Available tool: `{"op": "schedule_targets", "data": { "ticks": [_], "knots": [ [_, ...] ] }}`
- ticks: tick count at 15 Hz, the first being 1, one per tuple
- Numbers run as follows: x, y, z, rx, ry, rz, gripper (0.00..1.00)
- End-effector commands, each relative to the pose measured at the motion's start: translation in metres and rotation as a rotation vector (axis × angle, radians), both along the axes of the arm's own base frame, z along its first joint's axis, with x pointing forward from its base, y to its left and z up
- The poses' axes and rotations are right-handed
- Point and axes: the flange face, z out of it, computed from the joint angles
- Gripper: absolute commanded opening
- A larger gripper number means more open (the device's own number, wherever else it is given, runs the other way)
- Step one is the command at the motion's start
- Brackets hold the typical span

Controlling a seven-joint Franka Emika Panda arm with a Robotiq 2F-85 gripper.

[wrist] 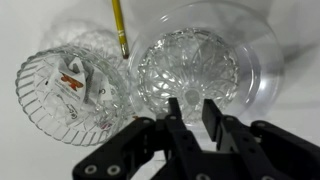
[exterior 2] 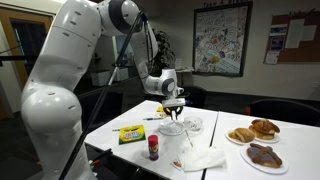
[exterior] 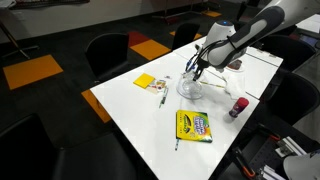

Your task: Put the glass lid on the white plate, then put a piece of paper in the glass cup

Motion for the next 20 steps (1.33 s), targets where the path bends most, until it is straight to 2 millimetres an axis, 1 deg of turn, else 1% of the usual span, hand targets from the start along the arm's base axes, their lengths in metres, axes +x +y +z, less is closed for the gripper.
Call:
{"op": "schedule_targets", "data": {
  "ticks": [1,2,3,4,6,8,10,12,13,14,15,19,20],
  "knots": [
    [-0.002,-0.003,0.011,0.031,-0.001,0.0,0.62],
    [-0.002,-0.004,0.017,0.04,-0.006,-0.002,0.7],
    [-0.001,-0.006,0.028,0.045,-0.019,-0.009,0.76],
    [0.003,-0.008,0.04,0.05,-0.036,-0.019,0.84],
    [0.014,-0.018,0.064,0.068,-0.084,-0.039,0.98],
    [0.028,-0.028,0.085,0.105,-0.09,-0.013,1.0],
    [0.041,-0.037,0.102,0.151,-0.068,0.106,1.0],
    [0.049,-0.042,0.112,0.17,-0.038,0.212,1.0],
    [0.042,-0.037,0.105,0.138,-0.061,0.123,1.0],
    [0.045,-0.041,0.11,0.144,-0.063,0.131,1.0],
    [0.045,-0.042,0.11,0.139,-0.063,0.127,1.0],
    [0.045,-0.034,0.106,0.138,-0.054,0.132,1.0],
    [0.052,-0.035,0.097,0.143,-0.047,0.15,1.0]
  ]
}}
